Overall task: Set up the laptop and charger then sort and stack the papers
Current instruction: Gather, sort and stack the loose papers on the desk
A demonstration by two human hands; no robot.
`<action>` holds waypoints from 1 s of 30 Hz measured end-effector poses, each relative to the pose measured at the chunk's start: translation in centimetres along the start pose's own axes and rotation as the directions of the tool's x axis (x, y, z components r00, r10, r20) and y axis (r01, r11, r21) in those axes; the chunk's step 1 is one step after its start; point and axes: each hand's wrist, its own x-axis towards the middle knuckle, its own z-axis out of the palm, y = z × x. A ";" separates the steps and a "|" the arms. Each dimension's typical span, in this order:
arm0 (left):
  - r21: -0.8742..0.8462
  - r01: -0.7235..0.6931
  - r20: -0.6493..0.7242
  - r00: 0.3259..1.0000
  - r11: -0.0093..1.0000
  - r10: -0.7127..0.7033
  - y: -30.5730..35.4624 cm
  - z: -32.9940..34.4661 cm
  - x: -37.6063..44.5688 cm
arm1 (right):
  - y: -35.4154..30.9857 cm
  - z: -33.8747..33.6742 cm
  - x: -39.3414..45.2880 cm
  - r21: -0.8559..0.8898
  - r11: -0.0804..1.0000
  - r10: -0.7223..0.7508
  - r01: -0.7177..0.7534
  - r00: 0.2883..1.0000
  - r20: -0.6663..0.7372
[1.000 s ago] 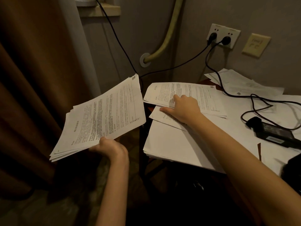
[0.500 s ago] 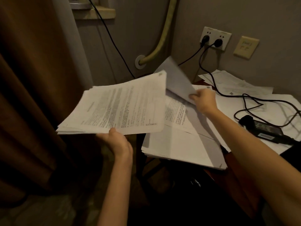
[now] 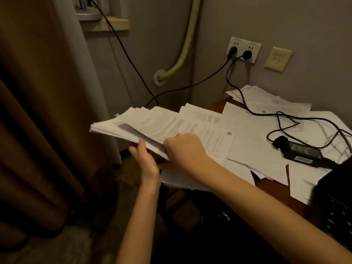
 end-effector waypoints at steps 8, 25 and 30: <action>0.091 0.001 0.039 0.999 0.996 -0.005 -1.4 -1.3 0.8 | 1.9 1.3 -1.6 0.544 0.839 -0.063 -0.009 0.992 0.114; -0.168 -0.275 -0.122 0.959 0.947 0.257 -2.1 2.0 -3.3 | 12.0 5.1 -7.2 0.291 0.675 0.608 -0.679 0.734 0.303; -0.141 -0.256 -0.104 0.964 0.956 0.243 -2.9 2.4 -3.2 | 11.1 4.9 -7.6 0.254 0.719 0.605 -0.647 0.763 0.230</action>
